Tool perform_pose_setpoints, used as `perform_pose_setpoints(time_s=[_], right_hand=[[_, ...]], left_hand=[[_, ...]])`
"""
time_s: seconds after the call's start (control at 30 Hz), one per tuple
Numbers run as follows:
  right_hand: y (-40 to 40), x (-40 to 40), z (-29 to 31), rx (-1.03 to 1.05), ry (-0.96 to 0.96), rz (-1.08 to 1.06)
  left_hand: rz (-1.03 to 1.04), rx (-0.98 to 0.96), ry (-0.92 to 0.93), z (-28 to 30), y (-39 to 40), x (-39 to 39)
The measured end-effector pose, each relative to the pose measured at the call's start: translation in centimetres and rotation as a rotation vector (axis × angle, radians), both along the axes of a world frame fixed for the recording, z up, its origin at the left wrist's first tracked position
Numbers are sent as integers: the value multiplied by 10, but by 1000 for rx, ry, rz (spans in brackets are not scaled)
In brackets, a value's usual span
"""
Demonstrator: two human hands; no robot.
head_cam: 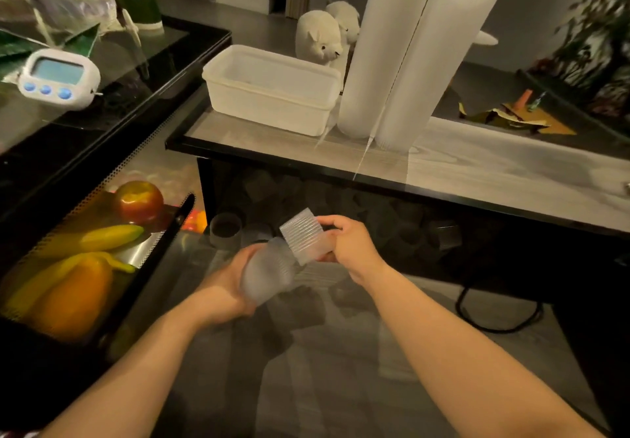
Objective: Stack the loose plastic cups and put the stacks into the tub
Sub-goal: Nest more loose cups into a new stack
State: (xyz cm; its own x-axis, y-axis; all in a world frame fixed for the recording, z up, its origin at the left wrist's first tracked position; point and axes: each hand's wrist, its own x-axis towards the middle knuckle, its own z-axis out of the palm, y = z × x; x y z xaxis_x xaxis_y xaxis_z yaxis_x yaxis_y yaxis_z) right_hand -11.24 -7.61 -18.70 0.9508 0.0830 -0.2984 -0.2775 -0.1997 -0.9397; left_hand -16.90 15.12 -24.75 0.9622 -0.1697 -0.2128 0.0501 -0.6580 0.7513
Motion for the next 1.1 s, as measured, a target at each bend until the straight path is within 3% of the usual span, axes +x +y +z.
perform_pose_setpoints(time_s=[0.23, 0.43, 0.67, 0.83, 1.1], right_hand=[[9, 5, -12, -314, -138, 147], [31, 6, -20, -255, -99, 160], [40, -3, -33, -401, -271, 219], [37, 6, -32, -399, -222, 143], [50, 1, -46, -707, -367, 350]], left_hand=[[14, -66, 4, 4, -12, -14], [82, -120, 24, 8, -6, -23], [142, -133, 25, 7, 2, -22], [150, -139, 36, 4, 5, -21], [173, -123, 15, 6, -2, -16]])
